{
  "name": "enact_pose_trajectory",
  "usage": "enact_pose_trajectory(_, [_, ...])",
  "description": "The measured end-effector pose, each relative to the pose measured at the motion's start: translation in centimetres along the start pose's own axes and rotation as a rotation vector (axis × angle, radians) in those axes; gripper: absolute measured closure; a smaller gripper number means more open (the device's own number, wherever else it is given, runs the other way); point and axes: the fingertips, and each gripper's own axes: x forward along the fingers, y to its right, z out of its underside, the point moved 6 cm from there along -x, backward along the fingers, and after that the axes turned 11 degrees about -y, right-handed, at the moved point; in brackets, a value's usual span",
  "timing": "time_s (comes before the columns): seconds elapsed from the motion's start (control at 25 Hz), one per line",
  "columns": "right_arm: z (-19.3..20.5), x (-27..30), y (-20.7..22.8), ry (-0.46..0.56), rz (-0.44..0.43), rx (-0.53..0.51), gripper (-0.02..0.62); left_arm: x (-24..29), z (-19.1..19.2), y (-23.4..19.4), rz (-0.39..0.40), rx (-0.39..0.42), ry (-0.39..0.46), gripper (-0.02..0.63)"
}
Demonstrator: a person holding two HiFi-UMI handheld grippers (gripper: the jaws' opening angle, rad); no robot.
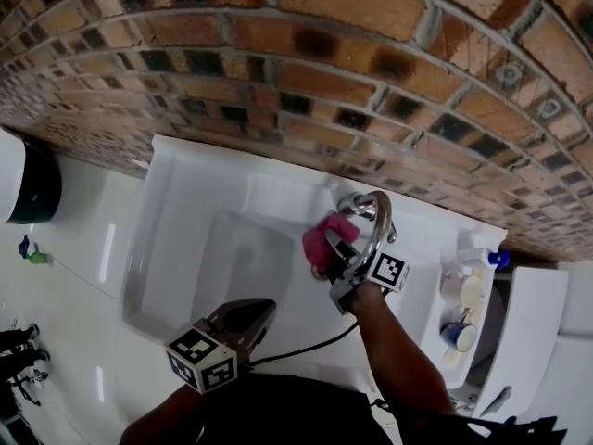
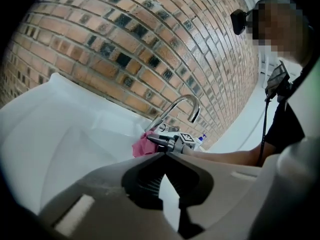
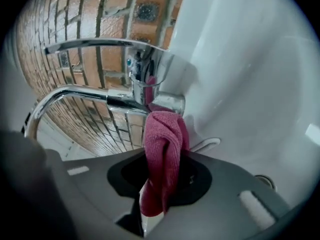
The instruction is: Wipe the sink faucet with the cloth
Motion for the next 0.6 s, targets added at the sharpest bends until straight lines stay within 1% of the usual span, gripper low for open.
enact_pose_trajectory(0.08, [-0.3, 0.0, -0.5, 0.022, 0.002, -0.021, 0.503, -0.2, -0.2, -0.4, -0.006, -0.004, 0.007, 0.600])
enact_pose_trajectory(0.2, [-1.4, -0.5, -1.4, 0.095, 0.006, -0.042, 0.503, -0.4, -0.5, -0.8, -0.008, -0.003, 0.009, 0.600])
enact_pose_trajectory(0.32, [-1.9, 0.1, -2.8, 0.072, -0.009, -0.103, 0.503, -0.5, -0.5, -0.8, -0.006, 0.000, 0.009, 0.600])
enact_pose_trajectory(0.44, [-1.7, 0.3, -4.0, 0.062, -0.026, -0.125, 0.503, -0.4, -0.5, -0.6, -0.002, 0.003, 0.008, 0.600])
enact_pose_trajectory(0.52, [-1.6, -0.1, -4.6, 0.067, -0.012, -0.151, 0.503, -0.4, -0.5, -0.3, 0.002, 0.009, 0.010, 0.600])
enact_pose_trajectory(0.6, [-1.6, -0.6, -5.3, 0.069, 0.006, -0.210, 0.503, -0.5, -0.5, 0.1, 0.003, 0.017, 0.010, 0.600])
